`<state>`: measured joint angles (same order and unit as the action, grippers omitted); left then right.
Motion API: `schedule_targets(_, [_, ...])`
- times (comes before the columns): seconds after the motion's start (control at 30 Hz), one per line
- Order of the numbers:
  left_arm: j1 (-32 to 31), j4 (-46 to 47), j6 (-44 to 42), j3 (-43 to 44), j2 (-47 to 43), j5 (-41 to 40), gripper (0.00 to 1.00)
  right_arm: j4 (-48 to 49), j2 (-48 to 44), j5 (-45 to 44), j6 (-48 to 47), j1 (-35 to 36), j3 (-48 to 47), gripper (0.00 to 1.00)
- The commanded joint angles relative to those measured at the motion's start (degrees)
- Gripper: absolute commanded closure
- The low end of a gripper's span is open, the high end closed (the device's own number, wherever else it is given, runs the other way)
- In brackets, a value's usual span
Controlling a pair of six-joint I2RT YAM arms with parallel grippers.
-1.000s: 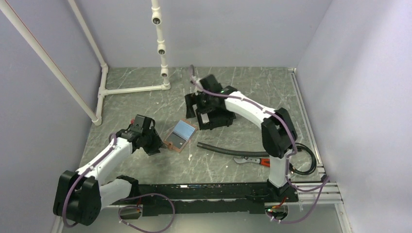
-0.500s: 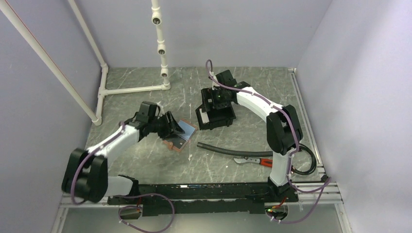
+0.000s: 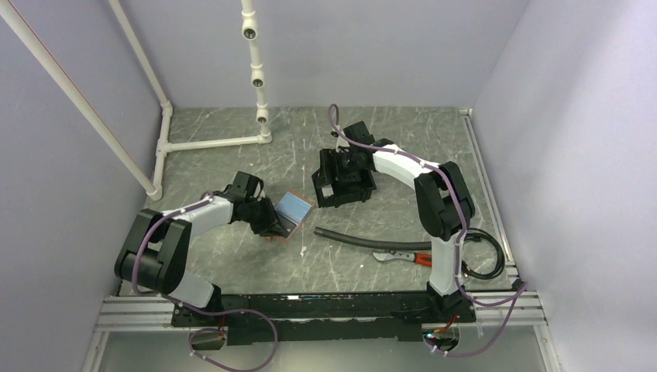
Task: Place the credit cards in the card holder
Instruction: Pick up the credit card from the storage box.
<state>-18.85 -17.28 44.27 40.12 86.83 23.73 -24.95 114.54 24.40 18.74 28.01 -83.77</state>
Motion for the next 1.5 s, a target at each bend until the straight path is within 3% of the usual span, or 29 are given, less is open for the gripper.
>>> schedule_targets(0.0, [0.1, -8.0, -0.5, -3.1, -2.9, -7.7, 0.75, 5.2, 0.2, 5.2, 2.8, 0.1, 0.5, 0.18])
schedule_targets(0.17, [0.9, -12.7, 0.3, -4.1, -5.2, -10.5, 0.78, 5.9, 0.1, 7.0, 3.4, 0.2, 0.8, 0.25])
schedule_targets(0.33, [2.1, -17.8, 0.2, -3.5, -10.8, -13.8, 0.75, 7.2, -0.1, 9.5, 4.5, 0.0, 1.2, 0.38])
schedule_targets(0.83, [2.2, -23.6, -0.9, 0.9, -23.0, -13.3, 0.68, 4.2, -1.6, 4.9, 3.2, 0.1, 0.3, 0.94])
schedule_targets(1.03, [2.2, -23.9, -1.3, 3.2, -23.9, -12.9, 0.64, -0.1, -5.2, -2.3, 1.0, 0.1, -0.3, 1.00])
schedule_targets(1.2, [2.3, -17.6, -1.4, 5.3, -21.9, -4.5, 0.48, -2.2, -9.3, -8.3, -1.1, 0.1, -0.4, 1.00])
schedule_targets(1.3, [3.5, -10.7, -1.1, 5.8, -20.0, 5.5, 0.38, -1.5, -12.3, -8.7, -1.4, 0.0, 0.0, 1.00])
schedule_targets(1.4, [5.3, -1.1, 1.2, 5.3, -18.6, 15.7, 0.35, -0.3, -14.7, -4.7, -0.3, 0.1, 0.1, 1.00])
schedule_targets(1.47, [6.0, 7.4, 4.4, 4.1, -18.6, 21.4, 0.33, 1.9, -15.7, 2.6, 1.8, 0.0, 0.8, 1.00])
